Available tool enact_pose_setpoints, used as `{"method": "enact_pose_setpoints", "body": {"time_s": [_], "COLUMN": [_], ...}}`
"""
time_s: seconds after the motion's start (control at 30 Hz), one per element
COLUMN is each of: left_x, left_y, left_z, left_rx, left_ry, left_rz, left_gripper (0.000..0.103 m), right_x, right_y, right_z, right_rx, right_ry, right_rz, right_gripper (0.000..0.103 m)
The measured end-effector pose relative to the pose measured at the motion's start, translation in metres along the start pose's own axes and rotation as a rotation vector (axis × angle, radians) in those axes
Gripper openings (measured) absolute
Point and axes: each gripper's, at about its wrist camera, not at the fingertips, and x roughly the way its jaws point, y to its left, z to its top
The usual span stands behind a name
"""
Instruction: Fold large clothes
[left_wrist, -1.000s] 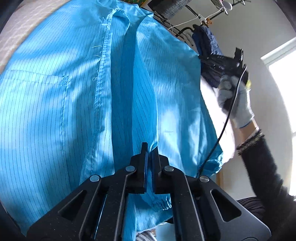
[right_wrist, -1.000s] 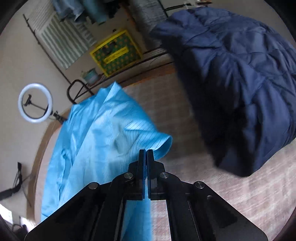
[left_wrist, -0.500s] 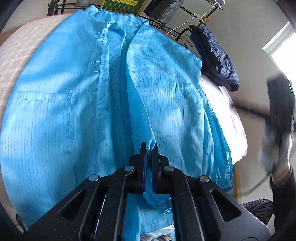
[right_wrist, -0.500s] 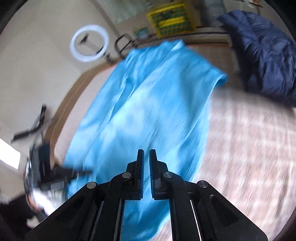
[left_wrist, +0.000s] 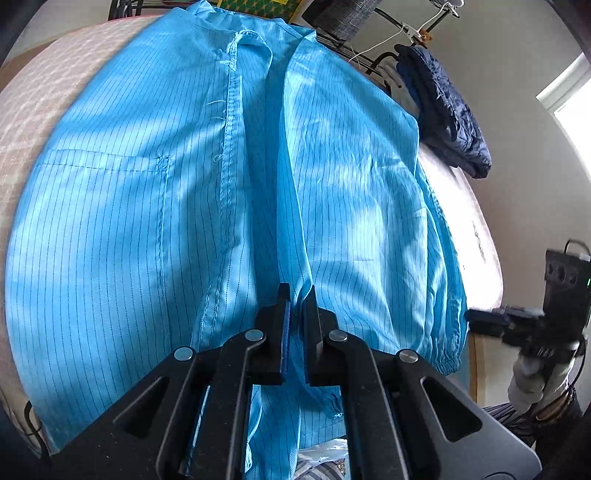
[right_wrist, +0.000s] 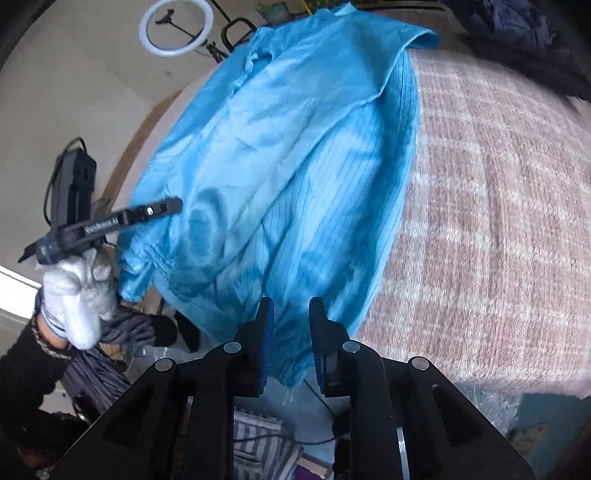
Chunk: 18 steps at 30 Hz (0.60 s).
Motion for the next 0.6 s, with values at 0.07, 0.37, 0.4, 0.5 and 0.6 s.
{"method": "enact_pose_setpoints", "body": {"time_s": [0.07,0.37,0.4,0.5,0.6], "left_x": [0.002,0.007,0.007,0.007,0.006], "left_y": [0.001,0.0,0.001,0.005,0.007], "left_z": [0.0,-0.003,-0.003,-0.002,-0.003], "left_rx": [-0.009,-0.009,-0.012,-0.027,-0.034], "left_ry": [0.003,0.02,0.021,0.031,0.03], "left_rz": [-0.008,-0.045,-0.049,-0.068,-0.08], "left_gripper": [0.001,0.001,0.001,0.001,0.001], "right_x": [-0.008,0.028,0.034,0.05,0.053], "right_y": [0.0,-0.032,-0.037,-0.04,-0.035], "right_z": [0.017,0.095,0.101,0.111,0.115], "right_rx": [0.03,0.226,0.25,0.293,0.299], "right_ry": [-0.052,-0.108,-0.101,-0.098,-0.13], "right_rz": [0.034,0.048,0.051,0.062,0.075], "right_gripper": [0.033,0.038,0.038,0.031,0.006]}}
